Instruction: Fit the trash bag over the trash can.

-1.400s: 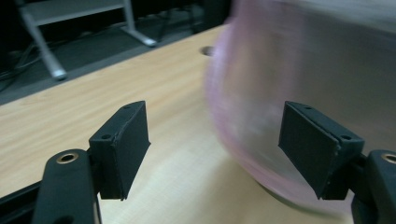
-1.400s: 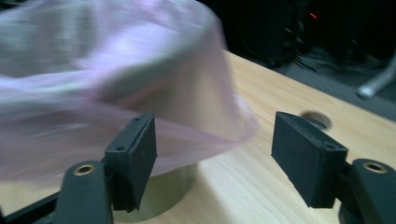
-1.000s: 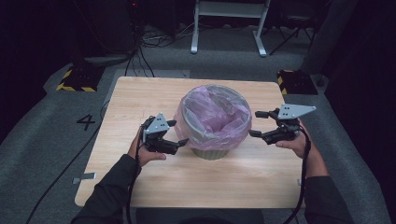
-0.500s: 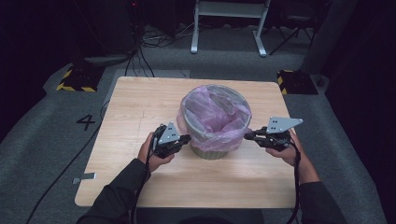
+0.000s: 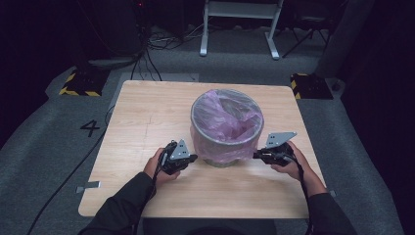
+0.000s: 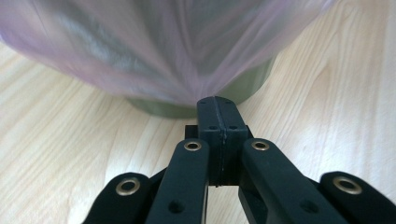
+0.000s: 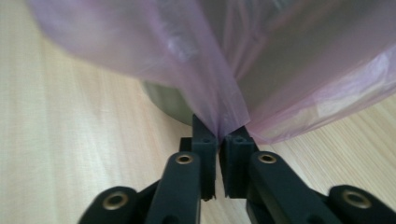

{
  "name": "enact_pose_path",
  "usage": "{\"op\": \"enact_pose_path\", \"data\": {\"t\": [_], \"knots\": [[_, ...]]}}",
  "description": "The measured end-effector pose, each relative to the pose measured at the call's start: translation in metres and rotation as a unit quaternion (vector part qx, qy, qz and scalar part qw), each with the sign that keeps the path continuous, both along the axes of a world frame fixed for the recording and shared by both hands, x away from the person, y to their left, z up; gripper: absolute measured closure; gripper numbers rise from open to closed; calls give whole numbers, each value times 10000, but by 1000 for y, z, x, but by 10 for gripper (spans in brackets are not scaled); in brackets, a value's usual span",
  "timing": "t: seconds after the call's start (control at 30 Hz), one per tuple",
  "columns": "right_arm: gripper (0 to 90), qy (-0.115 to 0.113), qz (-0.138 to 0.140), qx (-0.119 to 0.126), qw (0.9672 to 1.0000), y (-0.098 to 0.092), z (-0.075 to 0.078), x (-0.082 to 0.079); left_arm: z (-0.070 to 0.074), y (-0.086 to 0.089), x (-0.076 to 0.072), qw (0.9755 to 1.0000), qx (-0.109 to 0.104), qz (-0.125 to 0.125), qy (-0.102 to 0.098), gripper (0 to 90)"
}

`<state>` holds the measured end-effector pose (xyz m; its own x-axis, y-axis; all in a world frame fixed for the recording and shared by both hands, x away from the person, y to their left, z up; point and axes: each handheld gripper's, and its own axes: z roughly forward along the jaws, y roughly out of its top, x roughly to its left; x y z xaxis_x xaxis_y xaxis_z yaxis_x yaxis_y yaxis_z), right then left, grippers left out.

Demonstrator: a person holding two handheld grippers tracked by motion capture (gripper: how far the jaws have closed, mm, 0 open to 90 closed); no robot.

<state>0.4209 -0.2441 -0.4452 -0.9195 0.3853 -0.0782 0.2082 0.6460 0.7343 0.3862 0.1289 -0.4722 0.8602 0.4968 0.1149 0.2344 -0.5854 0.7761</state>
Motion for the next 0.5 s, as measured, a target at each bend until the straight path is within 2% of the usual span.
{"op": "enact_pose_path", "data": {"t": [0.07, 0.13, 0.17, 0.23, 0.3, 0.4, 0.5], "knots": [[850, 104, -40, -19, 9999, -2, -5, 2, -2, 5, 1, 10000, -72, -8, 56, 842], [804, 174, -143, -118, 9997, -3, -9, 4, -4, 9, 1, 9998, -89, 167, 99, 676], [745, 207, -151, -213, 9994, -4, -13, 5, -4, 11, 1, 9996, -97, 232, 132, 558], [611, 347, -87, -284, 9990, -5, -18, 3, -5, 16, 1, 9987, -31, 439, 246, 385], [509, 282, -113, -369, 9989, -7, -21, -2, -7, 27, -3, 9976, -129, 556, 384, 263], [354, 370, -179, -192, 9990, -15, -21, -9, -9, 40, -8, 9965, -141, 677, 466, 225], [270, 359, -371, -91, 9986, -28, -18, -16, -12, 53, -14, 9954, -115, 801, 515, 208]]}}
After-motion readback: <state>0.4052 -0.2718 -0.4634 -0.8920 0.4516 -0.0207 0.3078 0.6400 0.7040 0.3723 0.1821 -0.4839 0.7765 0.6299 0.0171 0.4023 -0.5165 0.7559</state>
